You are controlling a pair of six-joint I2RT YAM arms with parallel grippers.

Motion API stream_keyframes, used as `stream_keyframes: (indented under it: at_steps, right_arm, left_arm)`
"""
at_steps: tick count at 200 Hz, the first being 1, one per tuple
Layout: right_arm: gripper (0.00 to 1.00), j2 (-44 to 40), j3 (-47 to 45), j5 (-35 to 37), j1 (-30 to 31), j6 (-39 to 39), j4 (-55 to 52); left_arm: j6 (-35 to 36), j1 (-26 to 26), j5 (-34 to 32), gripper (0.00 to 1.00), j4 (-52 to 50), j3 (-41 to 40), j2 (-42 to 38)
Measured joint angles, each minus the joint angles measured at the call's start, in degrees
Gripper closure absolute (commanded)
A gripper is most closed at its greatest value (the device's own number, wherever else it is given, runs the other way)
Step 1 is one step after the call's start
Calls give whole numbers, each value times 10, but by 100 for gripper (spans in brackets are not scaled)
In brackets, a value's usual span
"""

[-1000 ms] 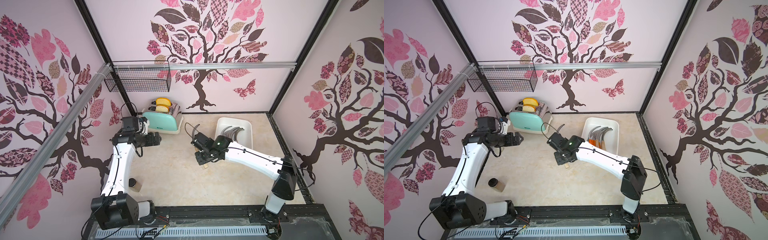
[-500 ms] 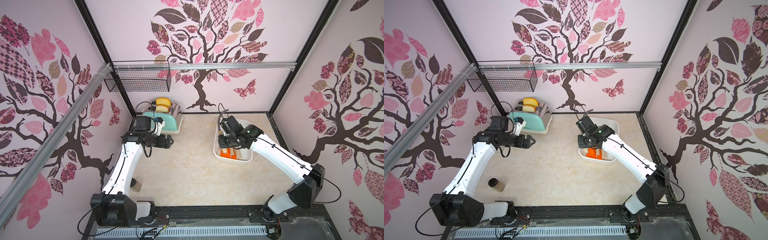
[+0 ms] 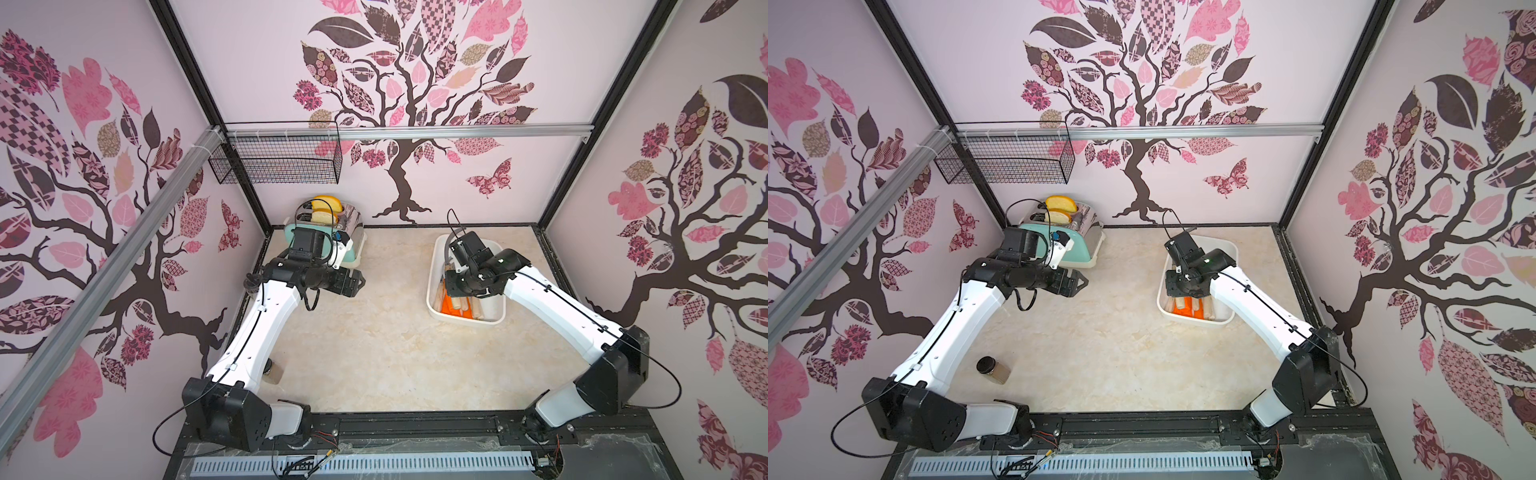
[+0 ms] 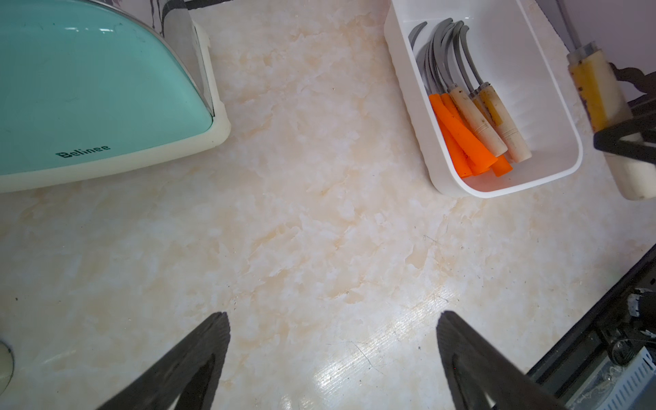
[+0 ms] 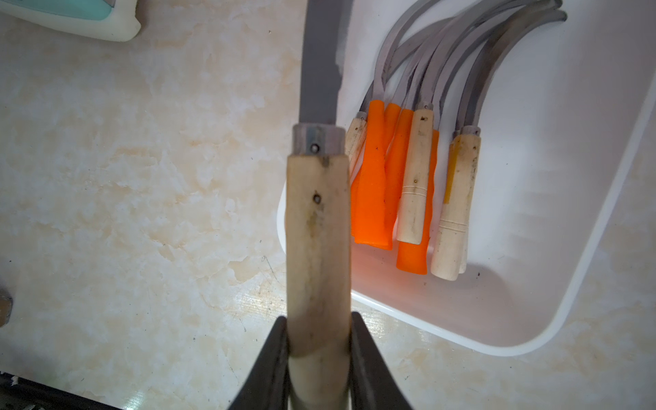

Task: Put small sickles into storage boxes
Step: Place the sickle in the storage box.

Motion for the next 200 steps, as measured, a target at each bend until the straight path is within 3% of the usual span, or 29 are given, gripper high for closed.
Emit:
stream_keyframes:
  at_steps: [56,200]
  right_arm:
    - [100,0,-8,-28,-42,-1,16]
    - [100,5,-27,-55,-64,-15,38]
  left_arm:
    - [2,-7,-40,5,13,-5,26]
    - [13,-9,-57,5,42,-61,-18]
